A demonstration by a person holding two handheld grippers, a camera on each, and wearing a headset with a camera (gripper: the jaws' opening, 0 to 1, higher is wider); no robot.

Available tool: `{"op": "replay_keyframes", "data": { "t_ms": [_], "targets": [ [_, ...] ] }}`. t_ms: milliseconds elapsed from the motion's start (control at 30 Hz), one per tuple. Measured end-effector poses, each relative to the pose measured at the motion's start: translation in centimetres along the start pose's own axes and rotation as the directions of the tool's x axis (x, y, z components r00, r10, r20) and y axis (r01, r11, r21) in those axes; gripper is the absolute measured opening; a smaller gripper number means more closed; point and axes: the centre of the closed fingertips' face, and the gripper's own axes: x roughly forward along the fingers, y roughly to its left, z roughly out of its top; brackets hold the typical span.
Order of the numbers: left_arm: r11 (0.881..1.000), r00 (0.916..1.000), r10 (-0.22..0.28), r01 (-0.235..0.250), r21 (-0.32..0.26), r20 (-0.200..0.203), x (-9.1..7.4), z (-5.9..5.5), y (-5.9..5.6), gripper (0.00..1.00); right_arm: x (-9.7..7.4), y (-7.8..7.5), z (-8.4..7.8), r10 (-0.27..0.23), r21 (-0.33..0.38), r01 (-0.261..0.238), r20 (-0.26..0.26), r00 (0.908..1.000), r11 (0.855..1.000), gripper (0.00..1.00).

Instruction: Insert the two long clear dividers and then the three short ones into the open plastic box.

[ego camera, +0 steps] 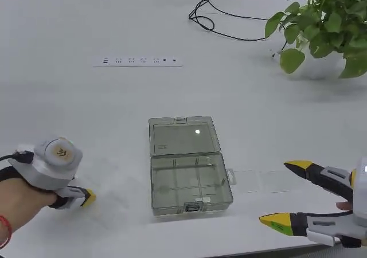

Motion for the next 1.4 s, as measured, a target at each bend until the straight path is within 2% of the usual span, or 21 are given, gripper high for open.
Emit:
{"op": "replay_keyframes", "data": {
  "t_ms": [33,67,233,800,967,1267,1400],
  "targets": [
    [1.000,0.9999,0.002,-0.001,-0.010,0.013,0.08,0.24,0.10,0.37,-0.01,-0.03,-0.01,0.000,0.002,0.000,0.000,1.0000,1.000,0.80],
    [0.999,1.0000,0.002,-0.002,-0.033,0.006,0.01,0.11,0.05,0.37,-0.02,-0.07,0.00,-0.002,0.002,0.002,0.001,1.0000,1.000,0.80],
    [0.999,1.0000,-0.001,0.001,-0.051,-0.002,-0.02,0.04,0.02,0.35,-0.04,-0.28,-0.05,-0.006,0.004,0.006,0.006,1.0000,1.000,0.80],
    [0.999,0.9974,-0.019,0.016,-0.048,-0.069,-0.07,-0.03,0.13,0.32,-0.25,-0.35,-0.47,-0.015,0.014,0.015,0.007,0.9999,1.000,0.80],
    [0.997,0.9966,-0.030,0.024,-0.075,-0.077,-0.08,0.00,0.17,0.32,-0.26,-0.31,-0.43,-0.016,0.013,0.015,0.008,0.9998,1.000,0.79],
    [0.992,0.9975,-0.058,0.053,-0.113,-0.041,-0.22,0.09,-0.17,0.31,-0.22,-0.09,-0.45,-0.013,0.015,0.013,0.007,0.9999,1.000,0.79],
    [0.987,0.9974,-0.069,0.065,-0.149,-0.022,-0.36,0.06,-0.19,0.31,-0.12,-0.01,-0.36,-0.009,0.013,0.009,0.007,0.9999,1.000,0.79]
  ]
}}
